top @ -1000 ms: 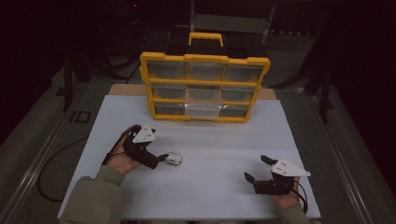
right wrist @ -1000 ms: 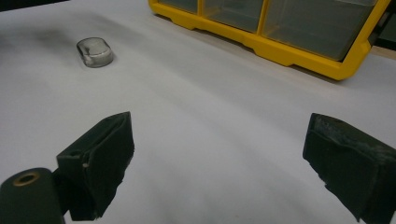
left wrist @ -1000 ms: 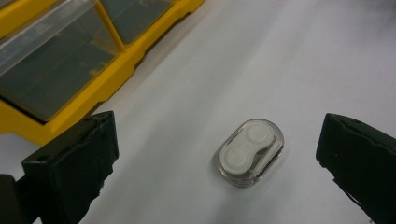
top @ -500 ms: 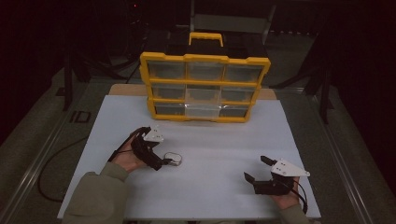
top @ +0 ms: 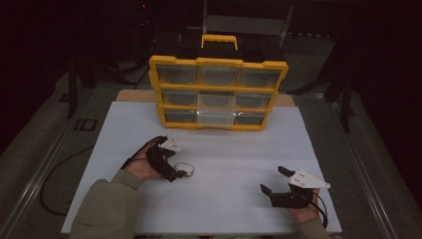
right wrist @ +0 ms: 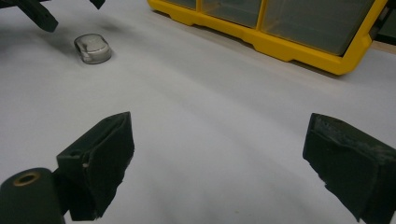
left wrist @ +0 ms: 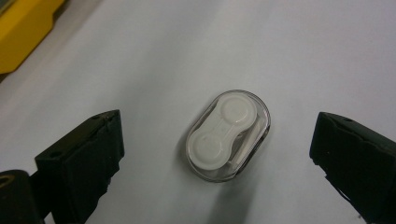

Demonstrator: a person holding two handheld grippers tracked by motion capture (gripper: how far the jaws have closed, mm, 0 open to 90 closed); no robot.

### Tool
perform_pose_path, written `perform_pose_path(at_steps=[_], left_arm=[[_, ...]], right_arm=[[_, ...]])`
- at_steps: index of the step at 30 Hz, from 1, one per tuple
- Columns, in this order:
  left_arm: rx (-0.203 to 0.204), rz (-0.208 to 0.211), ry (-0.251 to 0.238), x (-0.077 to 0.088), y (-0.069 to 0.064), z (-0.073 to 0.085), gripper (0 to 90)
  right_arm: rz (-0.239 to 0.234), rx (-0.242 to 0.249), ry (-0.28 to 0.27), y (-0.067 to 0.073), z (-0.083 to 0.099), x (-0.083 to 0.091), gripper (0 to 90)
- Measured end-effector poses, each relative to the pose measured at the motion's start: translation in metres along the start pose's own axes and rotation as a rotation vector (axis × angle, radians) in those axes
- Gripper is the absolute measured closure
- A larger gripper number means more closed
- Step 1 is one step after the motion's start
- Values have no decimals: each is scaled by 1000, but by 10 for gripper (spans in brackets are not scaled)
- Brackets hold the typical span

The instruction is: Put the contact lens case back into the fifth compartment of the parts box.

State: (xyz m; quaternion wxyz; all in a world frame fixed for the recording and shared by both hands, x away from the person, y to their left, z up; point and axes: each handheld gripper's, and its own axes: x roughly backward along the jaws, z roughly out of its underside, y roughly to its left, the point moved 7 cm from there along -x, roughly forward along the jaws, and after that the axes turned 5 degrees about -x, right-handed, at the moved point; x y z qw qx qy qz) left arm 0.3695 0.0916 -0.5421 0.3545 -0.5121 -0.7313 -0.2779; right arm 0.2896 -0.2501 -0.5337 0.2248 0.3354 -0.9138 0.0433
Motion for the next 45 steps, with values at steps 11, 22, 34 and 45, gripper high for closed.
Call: perform_pose_path(at_steps=[11,22,34,45], left_arm=[[-39,38,51,-18,-5,0,209],[-91,61,107,-29,-6,9,370],[-96,73,113,-31,-6,9,442],[-70,85,112,-31,-4,8,493]], right_arm=[[2,-2,0,-1,1,0,85],[2,-4,1,-1,1,0,85],[4,-2,6,-2,2,-1,85],[0,0,10,-1,2,-1,86]])
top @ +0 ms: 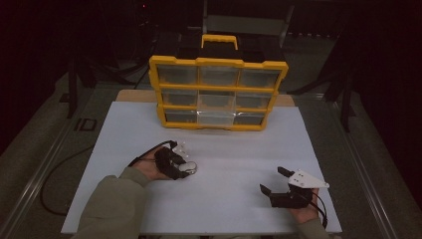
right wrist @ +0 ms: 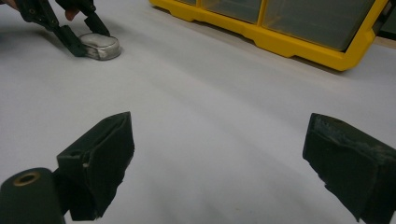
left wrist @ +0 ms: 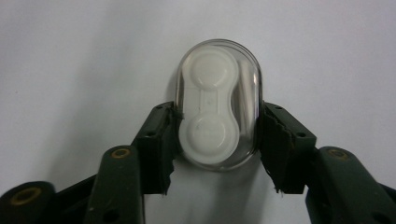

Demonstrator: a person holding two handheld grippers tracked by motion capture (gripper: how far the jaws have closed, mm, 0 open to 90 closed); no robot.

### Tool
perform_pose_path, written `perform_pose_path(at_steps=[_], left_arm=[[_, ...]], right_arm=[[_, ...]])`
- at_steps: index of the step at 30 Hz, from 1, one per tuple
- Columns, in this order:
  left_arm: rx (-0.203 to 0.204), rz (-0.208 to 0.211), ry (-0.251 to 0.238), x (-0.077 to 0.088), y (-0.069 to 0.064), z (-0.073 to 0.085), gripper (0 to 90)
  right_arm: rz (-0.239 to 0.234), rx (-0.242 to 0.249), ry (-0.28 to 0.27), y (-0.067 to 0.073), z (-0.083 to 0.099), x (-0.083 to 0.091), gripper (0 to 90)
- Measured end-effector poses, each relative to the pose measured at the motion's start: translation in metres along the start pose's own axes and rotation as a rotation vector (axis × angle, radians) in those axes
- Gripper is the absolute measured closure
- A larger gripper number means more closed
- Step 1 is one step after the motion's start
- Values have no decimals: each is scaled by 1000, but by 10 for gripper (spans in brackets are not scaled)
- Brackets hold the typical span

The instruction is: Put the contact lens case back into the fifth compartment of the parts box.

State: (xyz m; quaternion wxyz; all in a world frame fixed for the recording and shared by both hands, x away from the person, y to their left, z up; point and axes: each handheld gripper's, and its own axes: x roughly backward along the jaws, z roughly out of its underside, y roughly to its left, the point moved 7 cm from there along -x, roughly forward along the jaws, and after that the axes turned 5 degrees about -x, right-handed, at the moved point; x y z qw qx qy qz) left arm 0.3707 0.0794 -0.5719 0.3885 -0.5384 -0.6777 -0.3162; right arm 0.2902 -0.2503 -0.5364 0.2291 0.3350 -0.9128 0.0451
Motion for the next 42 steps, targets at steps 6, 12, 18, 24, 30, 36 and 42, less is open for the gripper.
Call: perform_pose_path(at_steps=[6,12,18,24,30,36,42], left_arm=[[7,-4,5,1,0,-1,494],[20,-8,-1,6,1,-1,494],[34,-30,-29,17,3,-3,494],[36,-46,-47,26,3,-5,494],[41,-45,-61,33,4,-7,494],[36,-49,-64,40,4,-10,494],[31,-50,-55,47,5,-14,494]], right_arm=[[-1,0,4,0,0,0,86],[-3,-1,4,0,1,0,86],[-4,0,1,1,0,0,86],[-3,0,2,1,0,0,86],[-3,-1,0,0,0,0,86],[0,-2,1,0,0,1,86],[-1,-8,-4,-1,1,2,86]])
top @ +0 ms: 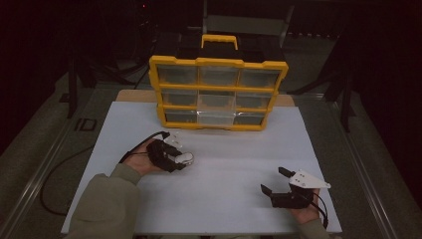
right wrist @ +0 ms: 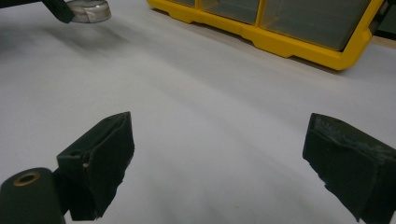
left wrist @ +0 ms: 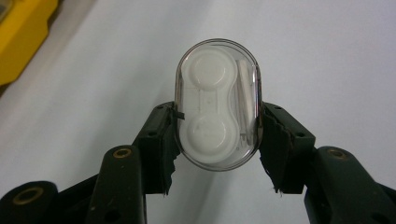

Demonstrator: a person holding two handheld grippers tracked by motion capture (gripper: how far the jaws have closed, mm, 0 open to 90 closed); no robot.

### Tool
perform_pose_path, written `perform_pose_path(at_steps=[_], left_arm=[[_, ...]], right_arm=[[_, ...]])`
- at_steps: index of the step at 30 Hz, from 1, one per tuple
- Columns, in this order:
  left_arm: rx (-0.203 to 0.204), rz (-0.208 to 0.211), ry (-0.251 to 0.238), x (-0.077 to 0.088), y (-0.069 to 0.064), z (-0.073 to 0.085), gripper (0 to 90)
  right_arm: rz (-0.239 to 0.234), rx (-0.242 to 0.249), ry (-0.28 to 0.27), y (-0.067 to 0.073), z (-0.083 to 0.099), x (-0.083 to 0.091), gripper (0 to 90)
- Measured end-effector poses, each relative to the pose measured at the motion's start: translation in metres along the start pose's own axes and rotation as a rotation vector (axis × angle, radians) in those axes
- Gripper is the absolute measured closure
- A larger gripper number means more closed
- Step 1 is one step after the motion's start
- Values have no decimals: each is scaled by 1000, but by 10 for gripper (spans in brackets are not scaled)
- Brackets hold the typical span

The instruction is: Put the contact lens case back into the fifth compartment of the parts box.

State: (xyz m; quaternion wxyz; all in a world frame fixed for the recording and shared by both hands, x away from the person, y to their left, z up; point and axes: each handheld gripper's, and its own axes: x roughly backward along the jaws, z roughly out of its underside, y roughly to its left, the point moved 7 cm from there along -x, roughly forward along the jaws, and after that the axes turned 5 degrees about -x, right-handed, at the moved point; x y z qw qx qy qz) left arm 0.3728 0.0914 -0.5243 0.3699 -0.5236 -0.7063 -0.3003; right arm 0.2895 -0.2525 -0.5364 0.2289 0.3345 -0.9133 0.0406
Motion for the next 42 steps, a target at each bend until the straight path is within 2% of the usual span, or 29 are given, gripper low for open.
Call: perform_pose_path(at_steps=[17,42], left_arm=[[14,-14,-12,17,5,-5,494],[-8,-26,-43,44,13,-24,493]], right_arm=[[2,1,1,1,0,-1,86],[1,1,3,1,0,-1,86]])
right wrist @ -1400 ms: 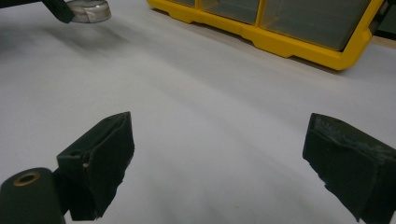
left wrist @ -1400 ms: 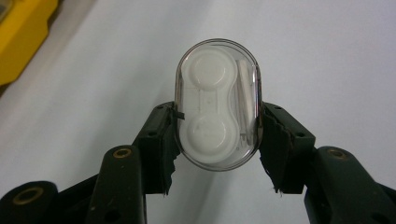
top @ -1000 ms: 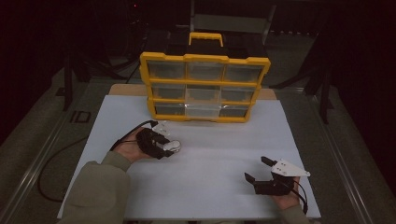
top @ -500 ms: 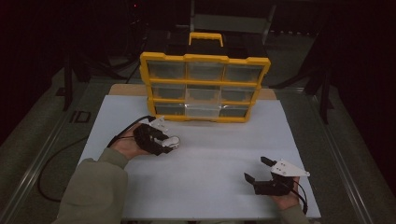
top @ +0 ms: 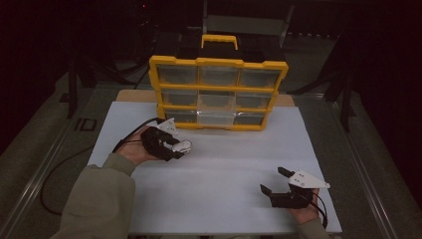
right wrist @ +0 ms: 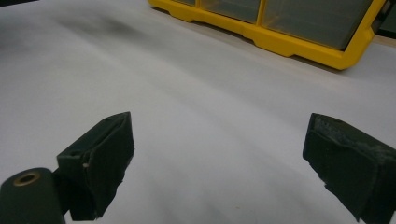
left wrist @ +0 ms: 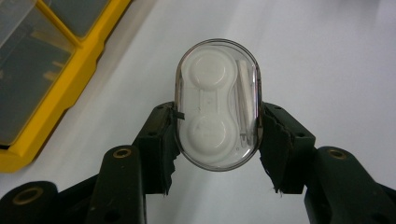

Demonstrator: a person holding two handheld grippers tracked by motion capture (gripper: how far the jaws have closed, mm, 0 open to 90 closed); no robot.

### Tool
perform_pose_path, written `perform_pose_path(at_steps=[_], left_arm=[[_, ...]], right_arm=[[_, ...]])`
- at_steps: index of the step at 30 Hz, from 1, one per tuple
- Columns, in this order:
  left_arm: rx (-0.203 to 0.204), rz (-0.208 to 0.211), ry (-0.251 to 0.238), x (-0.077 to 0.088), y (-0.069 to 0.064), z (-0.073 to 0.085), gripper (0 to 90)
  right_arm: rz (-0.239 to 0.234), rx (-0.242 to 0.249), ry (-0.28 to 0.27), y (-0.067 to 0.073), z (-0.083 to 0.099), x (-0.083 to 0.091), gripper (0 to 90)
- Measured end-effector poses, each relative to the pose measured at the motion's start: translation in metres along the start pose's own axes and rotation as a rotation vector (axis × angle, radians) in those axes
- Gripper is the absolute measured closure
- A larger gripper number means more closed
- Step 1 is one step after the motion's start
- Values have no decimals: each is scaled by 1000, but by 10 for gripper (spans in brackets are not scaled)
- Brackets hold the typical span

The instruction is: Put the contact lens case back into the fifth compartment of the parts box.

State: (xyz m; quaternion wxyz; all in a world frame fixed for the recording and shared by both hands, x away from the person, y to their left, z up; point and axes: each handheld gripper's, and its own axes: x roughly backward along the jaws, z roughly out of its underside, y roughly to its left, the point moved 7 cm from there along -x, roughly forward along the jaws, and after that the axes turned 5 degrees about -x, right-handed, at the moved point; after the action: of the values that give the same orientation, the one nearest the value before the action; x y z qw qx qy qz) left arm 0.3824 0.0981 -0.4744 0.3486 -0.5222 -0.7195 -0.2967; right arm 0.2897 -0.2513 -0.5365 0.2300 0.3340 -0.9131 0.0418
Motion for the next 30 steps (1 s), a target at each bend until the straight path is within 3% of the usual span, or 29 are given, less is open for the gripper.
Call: perform_pose_path(at_steps=[30], left_arm=[[-42,-49,-21,30,15,-32,493]], right_arm=[[1,1,0,0,0,0,86]])
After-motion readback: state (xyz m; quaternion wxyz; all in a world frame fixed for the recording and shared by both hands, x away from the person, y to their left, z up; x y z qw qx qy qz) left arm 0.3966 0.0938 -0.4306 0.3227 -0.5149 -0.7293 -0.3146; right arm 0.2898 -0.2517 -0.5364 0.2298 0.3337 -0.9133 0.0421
